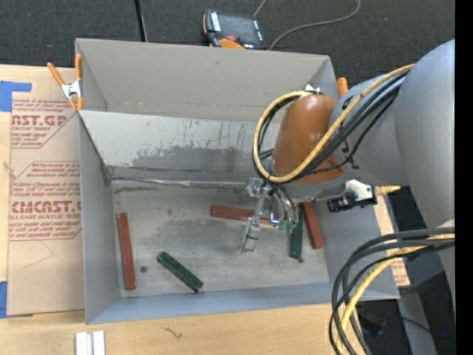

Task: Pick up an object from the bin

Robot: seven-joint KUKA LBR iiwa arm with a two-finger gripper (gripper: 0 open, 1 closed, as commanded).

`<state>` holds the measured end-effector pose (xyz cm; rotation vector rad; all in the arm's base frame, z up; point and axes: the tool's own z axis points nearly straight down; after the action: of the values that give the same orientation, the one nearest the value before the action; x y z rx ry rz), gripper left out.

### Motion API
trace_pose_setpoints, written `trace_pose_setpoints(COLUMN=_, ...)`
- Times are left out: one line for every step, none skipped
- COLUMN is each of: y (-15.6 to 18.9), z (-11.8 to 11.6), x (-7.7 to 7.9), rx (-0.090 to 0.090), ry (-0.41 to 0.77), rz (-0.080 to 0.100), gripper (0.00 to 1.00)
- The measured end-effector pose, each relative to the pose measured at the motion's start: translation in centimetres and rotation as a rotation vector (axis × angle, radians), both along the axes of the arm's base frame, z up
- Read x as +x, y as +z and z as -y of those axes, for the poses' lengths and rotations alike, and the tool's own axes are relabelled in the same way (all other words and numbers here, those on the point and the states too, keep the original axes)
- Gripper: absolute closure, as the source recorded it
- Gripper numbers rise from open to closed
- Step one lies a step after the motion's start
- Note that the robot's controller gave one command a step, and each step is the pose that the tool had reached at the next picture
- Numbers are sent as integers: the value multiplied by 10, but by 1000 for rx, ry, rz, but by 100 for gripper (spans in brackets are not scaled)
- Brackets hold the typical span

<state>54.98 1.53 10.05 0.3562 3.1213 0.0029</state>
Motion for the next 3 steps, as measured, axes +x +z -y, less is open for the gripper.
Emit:
trace_pose_setpoints(y=-1, z=28, x=-1, rx=-2, ry=-126, rz=0, gripper=0)
trace_pose_setpoints(y=-32, z=32, x=-6, rx=-1, ry=-212, rz=-3, gripper=0)
trace_pose_setpoints(y=-33, z=31, x=-6, rx=-2, ry=-211, rz=0, gripper=0)
